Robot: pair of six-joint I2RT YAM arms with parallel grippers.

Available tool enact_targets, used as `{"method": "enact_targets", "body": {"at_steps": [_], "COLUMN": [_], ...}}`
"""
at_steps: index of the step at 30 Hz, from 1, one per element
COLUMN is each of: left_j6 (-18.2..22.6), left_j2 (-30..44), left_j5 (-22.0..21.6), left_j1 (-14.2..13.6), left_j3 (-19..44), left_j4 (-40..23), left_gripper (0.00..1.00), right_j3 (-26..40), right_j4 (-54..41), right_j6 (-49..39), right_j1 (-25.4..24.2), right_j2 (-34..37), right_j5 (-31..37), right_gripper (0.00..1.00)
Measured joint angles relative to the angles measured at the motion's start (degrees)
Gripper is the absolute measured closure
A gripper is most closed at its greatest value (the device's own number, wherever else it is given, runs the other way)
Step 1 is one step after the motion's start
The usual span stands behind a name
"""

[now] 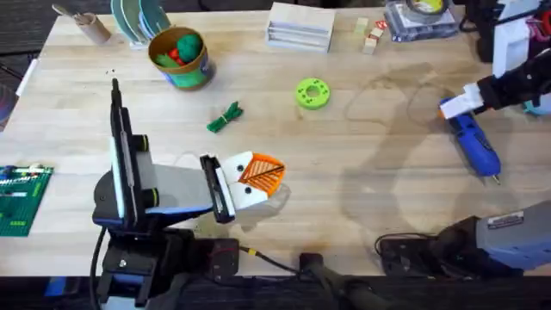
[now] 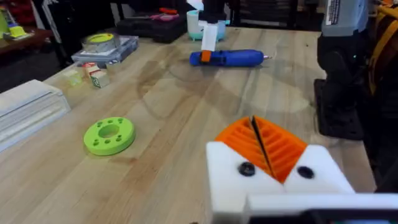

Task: Pick up the gripper from the table and insert it into the empty holder that is missing its gripper. Then pick up a screw, insert it into the mounting hole, and use the screwdriver to tighten it. Finally, clean up the table by picking up the vegetable and placing it into the bucket.

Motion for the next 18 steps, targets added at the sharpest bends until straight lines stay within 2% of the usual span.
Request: {"method": "enact_targets", "body": {"at_steps": [9, 15, 18], "left_j6": [0.0, 0.0, 0.0], "left_j2": [0.0, 0.0, 0.0], "left_j5": [0.0, 0.0, 0.0], "left_j1": [0.0, 0.0, 0.0], "left_j3": [0.0, 0.0, 0.0], "left_j4": [0.0, 0.0, 0.0], "left_gripper": [0.989, 0.989, 0.989], "right_j3": [0.0, 0.1, 0.1], "right_j4": [0.2, 0.1, 0.1], "right_j6": [-3.4, -3.7, -3.8], "right_j1": [0.0, 0.0, -0.1], "right_j2": [4.3, 4.3, 4.3], "right_j5": [2.6, 2.4, 2.4], "right_gripper": [0.009, 0.007, 0.052]}}
